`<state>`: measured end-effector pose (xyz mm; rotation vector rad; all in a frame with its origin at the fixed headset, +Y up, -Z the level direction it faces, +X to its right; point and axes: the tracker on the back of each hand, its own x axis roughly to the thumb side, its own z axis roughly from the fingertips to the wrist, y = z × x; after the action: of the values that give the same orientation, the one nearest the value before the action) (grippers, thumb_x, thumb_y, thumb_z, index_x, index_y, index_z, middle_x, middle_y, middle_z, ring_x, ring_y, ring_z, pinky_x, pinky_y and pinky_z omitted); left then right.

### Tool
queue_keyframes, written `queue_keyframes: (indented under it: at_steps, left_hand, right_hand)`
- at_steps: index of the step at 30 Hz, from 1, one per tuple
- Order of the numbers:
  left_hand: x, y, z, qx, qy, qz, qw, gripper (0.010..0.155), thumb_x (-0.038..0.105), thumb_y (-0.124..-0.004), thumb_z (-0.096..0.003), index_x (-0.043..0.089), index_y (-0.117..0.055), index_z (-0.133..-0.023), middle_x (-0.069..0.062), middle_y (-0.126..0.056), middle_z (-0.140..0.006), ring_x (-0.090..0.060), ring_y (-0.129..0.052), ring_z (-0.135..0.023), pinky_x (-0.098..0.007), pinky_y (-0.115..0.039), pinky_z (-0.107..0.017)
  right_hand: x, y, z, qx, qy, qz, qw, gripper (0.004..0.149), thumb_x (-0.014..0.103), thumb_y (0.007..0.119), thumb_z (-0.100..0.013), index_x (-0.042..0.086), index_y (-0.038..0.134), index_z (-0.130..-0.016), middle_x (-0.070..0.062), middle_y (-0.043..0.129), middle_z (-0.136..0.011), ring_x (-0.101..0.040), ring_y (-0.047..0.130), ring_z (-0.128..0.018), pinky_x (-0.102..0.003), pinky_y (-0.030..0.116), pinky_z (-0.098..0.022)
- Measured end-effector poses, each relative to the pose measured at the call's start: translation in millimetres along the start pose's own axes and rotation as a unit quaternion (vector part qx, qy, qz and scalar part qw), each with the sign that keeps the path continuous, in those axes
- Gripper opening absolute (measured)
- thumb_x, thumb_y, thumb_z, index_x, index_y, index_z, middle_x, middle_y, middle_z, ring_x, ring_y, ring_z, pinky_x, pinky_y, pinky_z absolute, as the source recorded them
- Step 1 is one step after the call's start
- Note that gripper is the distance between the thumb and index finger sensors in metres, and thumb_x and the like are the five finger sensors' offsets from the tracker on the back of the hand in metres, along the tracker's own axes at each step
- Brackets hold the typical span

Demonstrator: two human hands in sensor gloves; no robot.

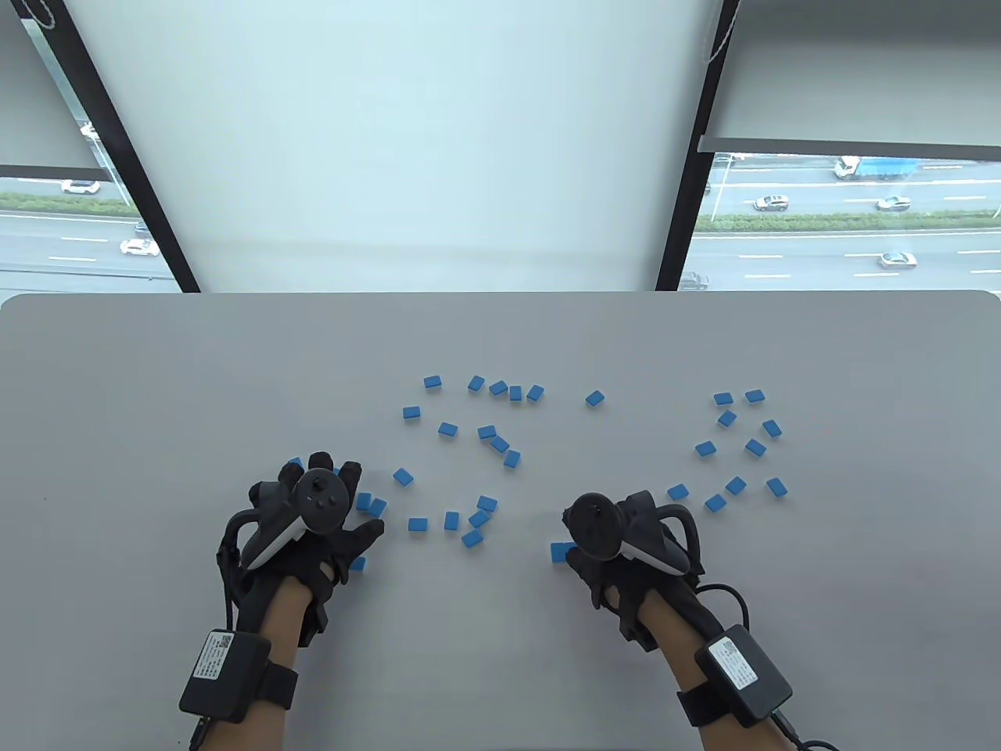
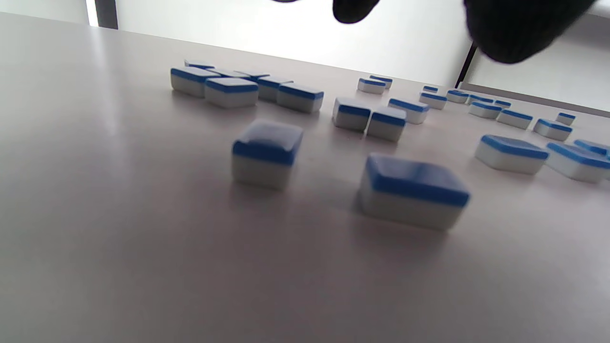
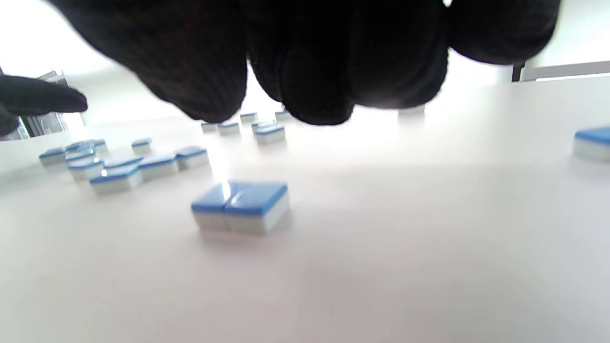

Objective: Build mahjong tile wall

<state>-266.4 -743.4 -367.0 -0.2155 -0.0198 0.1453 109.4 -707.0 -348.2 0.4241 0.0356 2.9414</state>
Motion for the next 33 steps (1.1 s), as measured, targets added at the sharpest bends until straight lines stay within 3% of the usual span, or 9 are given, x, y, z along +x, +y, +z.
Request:
queue_keyframes:
  at_steps: [6,10,14,17,21,26,33]
  left_hand:
    - [0.4,0.1,-0.2,0.001,-0.002,-0.002,1.0,0.086,0.072,-0.066,-0.0396,0.037,-0.034,-0.112,-0.002,-0.024,-0.121,-0.045,-0.023,-0.109,-0.075,-0.022,-0.069]
    - [0.4,-0.4,-0.6,0.001,-0.002,-0.002,1.0,0.087,0.072,-0.066,-0.0395,0.037,-0.034,-0.112,-0.002,-0.024,-0.121,-0.045,-0.022,-0.109,-0.075,-0.022,-0.069]
    - [0.4,-0.2,-0.3,0.001,-0.001,-0.001,1.0,0.087,0.072,-0.066,-0.0395,0.037,-0.034,-0.112,-0.002,-0.024,-0.121,-0.045,-0.022,-0.109,-0.075,-0.022,-0.069]
    - [0.2,-0.2,-0.4,0.001,0.0,0.0,1.0,0.087,0.072,-0.066,-0.0395,0.037,-0.034,-0.112,-0.002,-0.024,-0.121,-0.045,-0.022,-0.109,-0.075,-0.021,-0.068]
    - [0.4,-0.9,-0.8,-0.001,0.001,-0.001,1.0,0.086,0.072,-0.066,-0.0394,0.037,-0.034,-0.112,-0.002,-0.024,-0.121,-0.045,-0.022,-0.109,-0.075,-0.021,-0.069]
    - [1.5,-1.3,-0.5,-0.003,-0.001,-0.002,1.0,0.087,0.073,-0.066,-0.0392,0.037,-0.034,-0.112,-0.002,-0.024,-0.121,-0.045,-0.022,-0.109,-0.075,-0.021,-0.069]
    - [2.1,-1.6,-0.8,-0.003,-0.003,-0.004,1.0,0.087,0.072,-0.066,-0.0393,0.037,-0.034,-0.112,-0.002,-0.024,-0.121,-0.045,-0.022,-0.109,-0.075,-0.021,-0.069]
  right_hand:
    - [-23.9,-43.5,-15.8,-0.044,0.039,-0.002,0.998,0.06,0.042,0.089,-0.037,0.017,0.073,-0.089,-0.001,0.089,-0.072,-0.027,0.092,-0.046,-0.049,0.078,-0.042]
    - [-54.3,-51.0,-31.8,-0.053,0.098,-0.001,0.994,0.06,0.043,0.088,-0.037,0.017,0.074,-0.089,-0.002,0.089,-0.071,-0.027,0.092,-0.045,-0.049,0.078,-0.042]
    - [-92.5,-38.7,-42.7,-0.047,0.189,0.015,0.981,0.061,0.045,0.089,-0.036,0.015,0.076,-0.088,-0.003,0.091,-0.067,-0.027,0.091,-0.041,-0.05,0.077,-0.039]
    - [-107.4,-20.3,-44.3,-0.014,0.225,0.061,0.972,0.064,0.048,0.09,-0.035,0.014,0.077,-0.087,-0.003,0.091,-0.064,-0.026,0.09,-0.037,-0.049,0.077,-0.036]
    - [-113.0,4.7,-45.6,0.033,0.227,0.086,0.97,0.067,0.052,0.091,-0.033,0.013,0.078,-0.086,-0.004,0.092,-0.061,-0.026,0.089,-0.034,-0.049,0.077,-0.034]
    - [-111.9,15.5,-45.6,0.066,0.228,0.119,0.964,0.07,0.055,0.091,-0.032,0.012,0.079,-0.086,-0.004,0.092,-0.059,-0.026,0.088,-0.032,-0.048,0.077,-0.032]
    - [-103.0,23.8,-46.6,0.08,0.225,0.132,0.962,0.059,0.041,0.091,-0.035,0.009,0.079,-0.084,-0.004,0.092,-0.058,-0.025,0.088,-0.031,-0.048,0.077,-0.031]
